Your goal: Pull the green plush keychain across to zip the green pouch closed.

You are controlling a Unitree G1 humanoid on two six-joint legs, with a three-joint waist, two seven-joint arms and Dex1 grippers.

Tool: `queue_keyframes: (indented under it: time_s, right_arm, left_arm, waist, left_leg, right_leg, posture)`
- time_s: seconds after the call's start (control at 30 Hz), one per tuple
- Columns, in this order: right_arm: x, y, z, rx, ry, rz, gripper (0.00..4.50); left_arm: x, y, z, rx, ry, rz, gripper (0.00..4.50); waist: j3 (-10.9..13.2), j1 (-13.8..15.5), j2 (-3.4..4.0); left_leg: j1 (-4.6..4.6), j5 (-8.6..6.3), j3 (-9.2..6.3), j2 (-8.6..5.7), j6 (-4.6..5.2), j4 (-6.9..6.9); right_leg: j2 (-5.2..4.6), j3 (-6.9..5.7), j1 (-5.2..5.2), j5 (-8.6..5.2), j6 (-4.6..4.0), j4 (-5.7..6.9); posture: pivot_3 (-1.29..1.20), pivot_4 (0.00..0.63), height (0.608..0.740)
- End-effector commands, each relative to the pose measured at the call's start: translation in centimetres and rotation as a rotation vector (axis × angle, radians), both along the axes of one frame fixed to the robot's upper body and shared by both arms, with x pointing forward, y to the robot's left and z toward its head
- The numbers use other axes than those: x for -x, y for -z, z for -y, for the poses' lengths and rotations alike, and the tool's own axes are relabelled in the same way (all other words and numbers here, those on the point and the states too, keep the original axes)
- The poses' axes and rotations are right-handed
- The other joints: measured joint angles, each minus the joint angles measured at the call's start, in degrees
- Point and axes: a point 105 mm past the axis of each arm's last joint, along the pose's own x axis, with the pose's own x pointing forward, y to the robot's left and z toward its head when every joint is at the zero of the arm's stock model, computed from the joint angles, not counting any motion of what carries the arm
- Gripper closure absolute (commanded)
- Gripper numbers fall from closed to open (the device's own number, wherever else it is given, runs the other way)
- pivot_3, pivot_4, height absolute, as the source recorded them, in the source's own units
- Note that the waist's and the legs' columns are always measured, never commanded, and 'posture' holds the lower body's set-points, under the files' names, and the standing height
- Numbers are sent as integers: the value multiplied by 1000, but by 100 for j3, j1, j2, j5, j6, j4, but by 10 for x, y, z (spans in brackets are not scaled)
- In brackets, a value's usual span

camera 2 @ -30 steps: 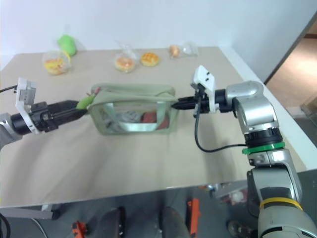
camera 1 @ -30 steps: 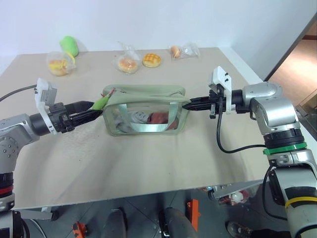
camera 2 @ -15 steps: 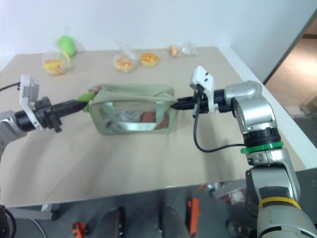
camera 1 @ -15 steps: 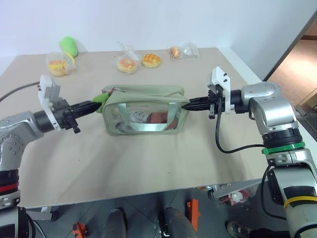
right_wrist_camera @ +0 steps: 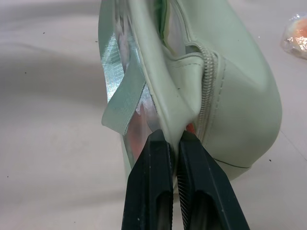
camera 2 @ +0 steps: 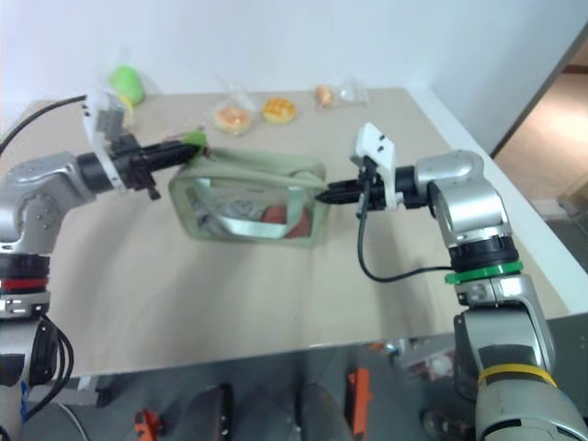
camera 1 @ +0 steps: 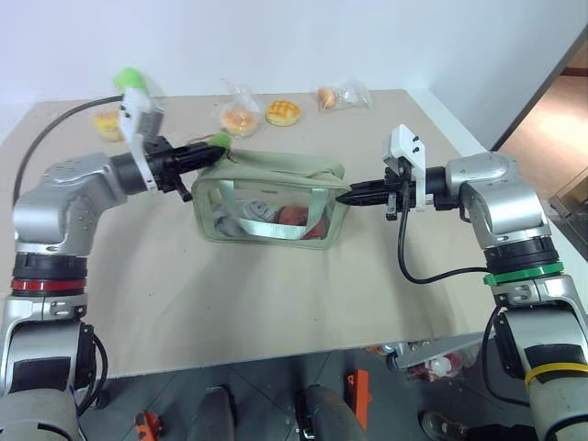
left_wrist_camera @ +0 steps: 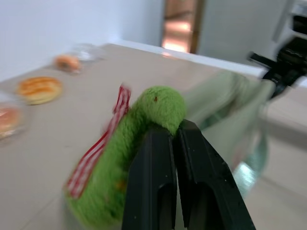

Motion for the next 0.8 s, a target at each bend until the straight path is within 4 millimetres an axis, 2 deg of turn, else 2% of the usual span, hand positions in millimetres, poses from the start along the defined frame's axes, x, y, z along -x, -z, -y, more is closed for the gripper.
queue_keyframes:
  time_s: [0.03, 0.2, 0.33, 0.43, 0.57, 0.6, 0.67, 0.73, 0.77, 0.8]
  right_arm:
    - [2, -9, 0, 2, -4, 37, 4500]
    - [3, -8, -1, 1, -3, 35, 4500]
    - [3, -9, -3, -3, -4, 35, 4500]
    - [3, -8, -3, -2, -3, 36, 4500]
    - [3, -7, -3, -3, -1, 33, 4500]
    - [3, -7, -3, -1, -1, 32, 4500]
    - [3, -6, -3, 1, -1, 30, 4500]
    - [2, -6, -4, 1, -1, 29, 4500]
    - [2, -6, -4, 2, -1, 30, 4500]
    - [1, -7, -4, 1, -2, 31, 4500]
  left_arm:
    - [17, -20, 25, -57, 154, 84, 4466]
    - [25, -37, 42, -64, 248, 121, 4466]
    - [31, -31, 51, -145, 296, 136, 4466]
    - [30, -28, 51, -166, 293, 140, 4466]
    - [25, -31, 39, -91, 250, 96, 4466]
    - [28, -34, 36, -65, 260, 81, 3801]
    - [25, -35, 31, -81, 214, 107, 3128]
    - [20, -35, 25, -93, 161, 116, 2587]
    - [21, -35, 22, -95, 157, 119, 2141]
    - [24, -35, 19, -92, 161, 118, 2141]
  waist:
    - [0, -1, 0]
    - [0, -1, 0]
    - [0, -9, 1]
    - [0, -9, 1]
    - [0, -9, 1]
    - [0, -9, 1]
    - [0, -11, 1]
    - [0, -11, 1]
    - [0, -13, 1]
    - [0, -17, 1]
  left_leg:
    - [0, 0, 0, 0, 0, 0]
    - [0, 0, -1, 0, 0, 1]
    - [0, 0, -1, 0, 1, 0]
    - [0, 0, -1, 0, 1, 0]
    - [0, 0, -1, 0, 1, 1]
    - [0, 0, -1, 0, 1, 2]
    - [0, 0, -1, 0, 1, 2]
    - [0, 0, -2, 0, 1, 1]
    - [0, 0, -1, 0, 1, 2]
    - [0, 0, -1, 0, 1, 2]
  right_leg:
    - [0, -1, 0, 0, 0, 0]
    - [1, 0, -1, 0, 0, 0]
    - [2, 2, -1, -1, 1, 0]
    - [2, 2, -2, -1, 1, 0]
    - [2, 2, -1, -1, 1, 0]
    - [2, 3, -1, -1, 1, 0]
    - [2, 3, -2, -1, 2, 0]
    - [2, 2, -2, -1, 2, 0]
    - [2, 3, -1, -1, 2, 0]
    - [2, 3, -1, -1, 2, 0]
  posture:
    - [0, 150, 740]
    - [0, 150, 740]
    - [0, 150, 740]
    - [0, 150, 740]
    - [0, 150, 740]
    - [0, 150, 740]
    - [0, 150, 740]
    - [0, 150, 740]
    - [0, 150, 740]
    - [0, 150, 740]
